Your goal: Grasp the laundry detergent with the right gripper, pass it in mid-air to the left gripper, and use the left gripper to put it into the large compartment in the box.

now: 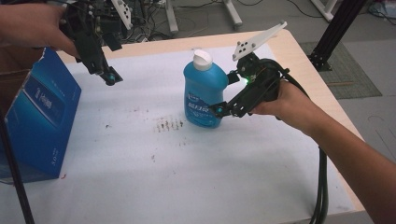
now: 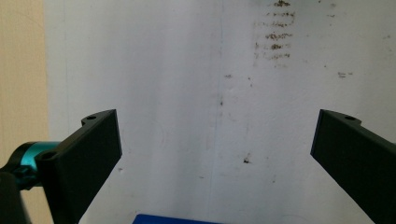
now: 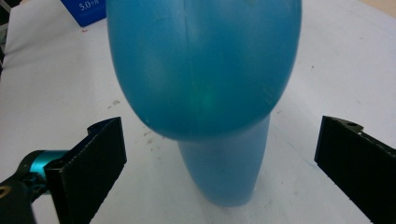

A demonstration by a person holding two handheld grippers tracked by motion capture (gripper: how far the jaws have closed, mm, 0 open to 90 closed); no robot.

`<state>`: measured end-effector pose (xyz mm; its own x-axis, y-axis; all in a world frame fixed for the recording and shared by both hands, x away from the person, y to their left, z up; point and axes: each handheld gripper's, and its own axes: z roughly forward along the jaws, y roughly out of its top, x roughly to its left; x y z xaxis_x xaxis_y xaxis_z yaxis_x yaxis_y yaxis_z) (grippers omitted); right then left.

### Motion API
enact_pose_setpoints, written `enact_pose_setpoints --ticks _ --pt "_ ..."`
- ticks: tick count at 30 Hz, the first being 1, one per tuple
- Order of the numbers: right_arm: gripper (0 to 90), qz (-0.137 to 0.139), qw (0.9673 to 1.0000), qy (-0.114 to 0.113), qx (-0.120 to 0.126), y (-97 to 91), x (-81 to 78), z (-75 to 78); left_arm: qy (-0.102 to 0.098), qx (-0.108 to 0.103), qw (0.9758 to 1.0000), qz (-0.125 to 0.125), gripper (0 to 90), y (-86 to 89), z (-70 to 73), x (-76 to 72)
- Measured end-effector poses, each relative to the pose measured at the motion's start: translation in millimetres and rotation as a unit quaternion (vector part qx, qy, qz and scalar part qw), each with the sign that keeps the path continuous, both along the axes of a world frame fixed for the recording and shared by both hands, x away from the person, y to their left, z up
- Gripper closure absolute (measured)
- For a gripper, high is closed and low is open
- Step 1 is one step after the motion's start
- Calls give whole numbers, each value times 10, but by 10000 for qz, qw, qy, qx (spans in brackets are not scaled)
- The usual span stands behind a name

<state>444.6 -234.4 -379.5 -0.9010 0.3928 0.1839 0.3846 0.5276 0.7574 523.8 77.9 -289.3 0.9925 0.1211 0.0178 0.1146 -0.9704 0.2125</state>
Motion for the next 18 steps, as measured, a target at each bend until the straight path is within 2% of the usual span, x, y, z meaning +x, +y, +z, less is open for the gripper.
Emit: enact_pose_setpoints --ticks 18 --pt "24 -6 9994 -124 338 134 30 -119 8 15 10000 13 18 17 -14 1"
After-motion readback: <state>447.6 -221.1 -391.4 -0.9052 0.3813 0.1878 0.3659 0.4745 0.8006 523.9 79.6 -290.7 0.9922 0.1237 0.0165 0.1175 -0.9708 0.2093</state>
